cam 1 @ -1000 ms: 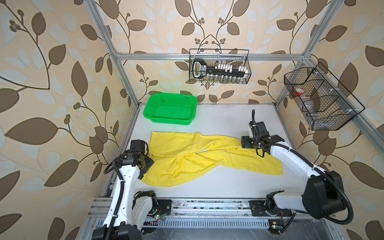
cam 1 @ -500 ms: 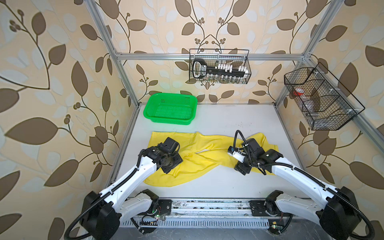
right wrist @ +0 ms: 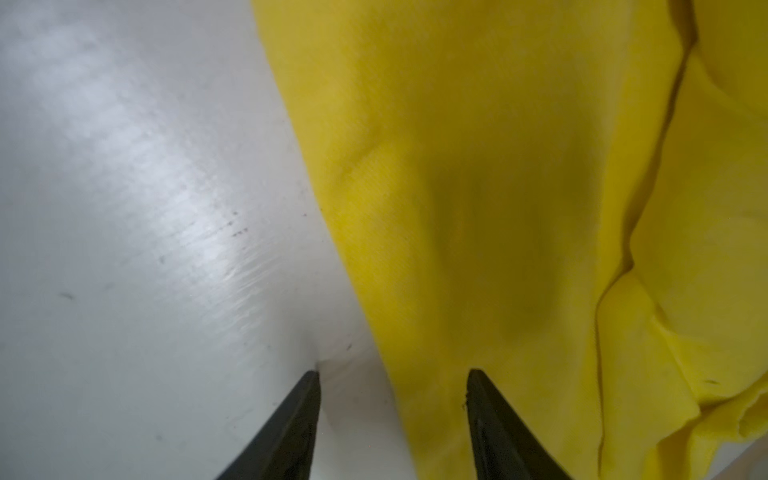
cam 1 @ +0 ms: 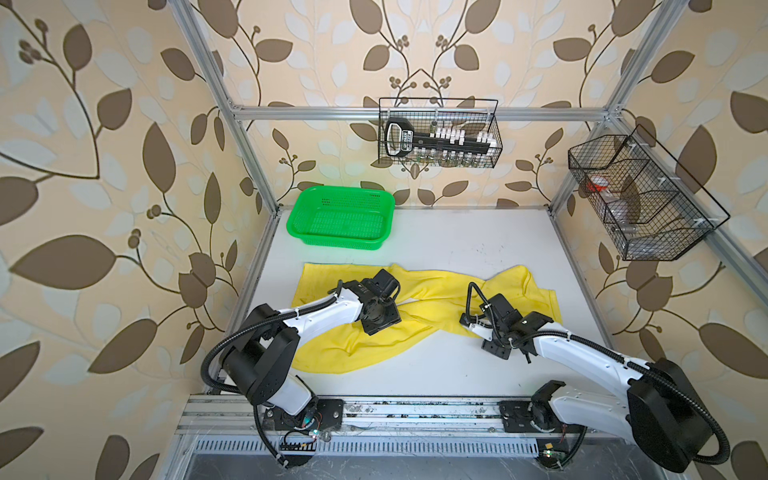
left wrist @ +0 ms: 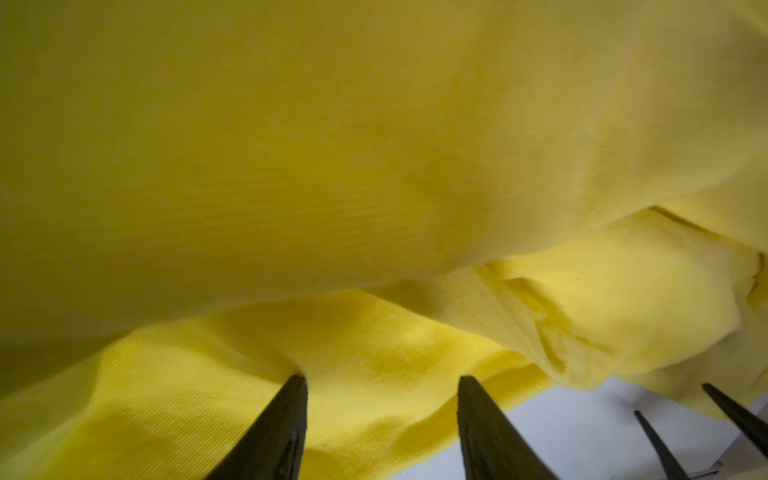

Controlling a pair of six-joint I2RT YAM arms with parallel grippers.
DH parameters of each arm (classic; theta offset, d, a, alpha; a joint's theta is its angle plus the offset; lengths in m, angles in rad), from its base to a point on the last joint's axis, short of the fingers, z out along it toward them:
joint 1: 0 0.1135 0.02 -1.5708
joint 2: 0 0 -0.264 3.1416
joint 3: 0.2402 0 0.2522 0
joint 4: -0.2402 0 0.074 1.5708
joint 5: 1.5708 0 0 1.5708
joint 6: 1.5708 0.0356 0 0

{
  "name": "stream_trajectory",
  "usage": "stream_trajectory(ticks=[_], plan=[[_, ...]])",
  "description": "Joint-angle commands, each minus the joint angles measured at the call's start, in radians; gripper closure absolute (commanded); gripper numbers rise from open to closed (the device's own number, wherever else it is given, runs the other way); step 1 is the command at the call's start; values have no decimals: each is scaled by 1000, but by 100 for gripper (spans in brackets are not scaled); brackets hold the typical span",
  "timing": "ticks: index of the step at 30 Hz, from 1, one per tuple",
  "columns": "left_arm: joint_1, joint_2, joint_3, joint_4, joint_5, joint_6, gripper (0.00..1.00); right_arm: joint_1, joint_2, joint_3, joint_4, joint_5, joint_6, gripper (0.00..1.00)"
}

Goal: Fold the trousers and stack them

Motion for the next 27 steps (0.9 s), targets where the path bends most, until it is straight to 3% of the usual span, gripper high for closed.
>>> stream_trajectory(ticks=[1,4,7,10,12,20,23,27], plan=[[-45,34,64,8,39,94,41,-12,42,4,34,-17,-5,47],[-81,55,85,-7,24,124,41,-20,108,38,29,-33,5,52],[-116,78,101,-3,14,157,40,-21,165,66,23,-43,22,63],[-153,90,111,9,-8,198,40,-36,143,98,-18,-54,44,87],[-170,108,113,27,-25,222,40,-61,103,122,-70,-82,54,97],[-245,196,146,107,-74,372,42,-87,-131,250,-342,-142,66,100],[-271,243,160,85,-101,428,56,-154,-135,334,-397,-172,59,100],[-273,233,155,38,-122,455,92,-217,-92,403,-406,-154,41,100]])
